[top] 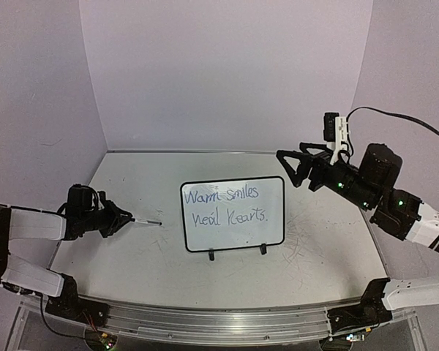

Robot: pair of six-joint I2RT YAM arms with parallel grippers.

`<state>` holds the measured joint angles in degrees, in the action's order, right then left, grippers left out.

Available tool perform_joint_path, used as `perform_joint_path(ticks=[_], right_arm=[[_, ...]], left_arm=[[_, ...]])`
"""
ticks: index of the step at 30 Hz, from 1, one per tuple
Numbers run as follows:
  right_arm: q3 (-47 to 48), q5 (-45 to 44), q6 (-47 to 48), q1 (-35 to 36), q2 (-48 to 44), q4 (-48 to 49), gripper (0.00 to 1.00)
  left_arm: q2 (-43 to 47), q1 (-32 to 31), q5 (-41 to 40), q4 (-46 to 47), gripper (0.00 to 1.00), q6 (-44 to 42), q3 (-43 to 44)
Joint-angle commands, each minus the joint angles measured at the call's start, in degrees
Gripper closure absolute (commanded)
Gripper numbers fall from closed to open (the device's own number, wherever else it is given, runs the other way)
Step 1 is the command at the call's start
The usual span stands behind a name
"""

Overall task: Write a sentence on the whiteboard
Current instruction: Put down the whiteboard marker at the center of the board, then reset both arms

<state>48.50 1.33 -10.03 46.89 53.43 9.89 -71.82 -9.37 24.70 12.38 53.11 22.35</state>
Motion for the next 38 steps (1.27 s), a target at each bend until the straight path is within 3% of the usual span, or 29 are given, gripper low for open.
perform_joint_path(ticks=[1, 3, 5, 7, 9, 12, 14, 18, 22, 29, 33, 38], right_arm=[[0.0, -0.7, 1.2, -0.1, -0.9, 0.1, 0.02], [0.1, -1.0, 1.2, -0.1, -1.3, -0.3, 0.02], [-0.1, -1.3, 1.2, -0.1, -1.9, -0.5, 0.02], [0.0, -1.4, 1.2, -0.1, -2.8, -0.7, 0.02], [0.4, -3.4, 1.1, -0.1, -3.5, -1.6, 0.02], [1.6, -8.7, 0.5, -0.1, -4.5, -3.7, 0.02], [3.6, -15.0, -0.2, -0.1, -5.0, -7.2, 0.02], [10.9, -23.1, -1.3, -0.1, -5.6, -16.3, 0.02], [17.1, -24.9, -0.1, -0.1, -8.0, -20.1, 0.02], [23.3, -24.8, 3.9, -0.1, -11.9, -21.1, 0.02], [25.4, -24.5, 4.8, -0.1, -11.9, -21.0, 0.02], [23.2, -26.0, 5.6, -0.1, -13.8, -18.7, 0.02]], left_arm=[[-2.7, 0.3, 3.0, 8.9, 1.0, 2.9, -2.0], [-3.2, 0.3, 2.0, 8.8, 0.96, 3.8, -3.6], [-2.7, 0.3, 0.2, 8.7, 0.86, 5.4, -5.6], [-0.8, 0.3, -2.2, 8.6, 0.71, 6.9, -7.5], [2.4, 0.3, -5.5, 6.3, 0.48, 7.2, -8.5], [8.8, 0.2, -12.3, -4.1, 0.22, 5.3, -6.1], [12.9, 0.3, -18.6, -14.5, 0.16, 1.7, -2.1], [20.3, 0.2, -25.8, -26.3, 0.02, -3.5, 8.5], [21.2, 0.2, -25.3, -31.8, 0.01, -8.9, 20.7], [20.7, 0.1, -13.9, -30.2, 0.02, -23.3, 45.7], [21.6, 0.1, -7.6, -25.6, 0.01, -29.4, 52.2], [23.0, 0.1, -6.9, -24.2, 0.01, -33.2, 54.5]])
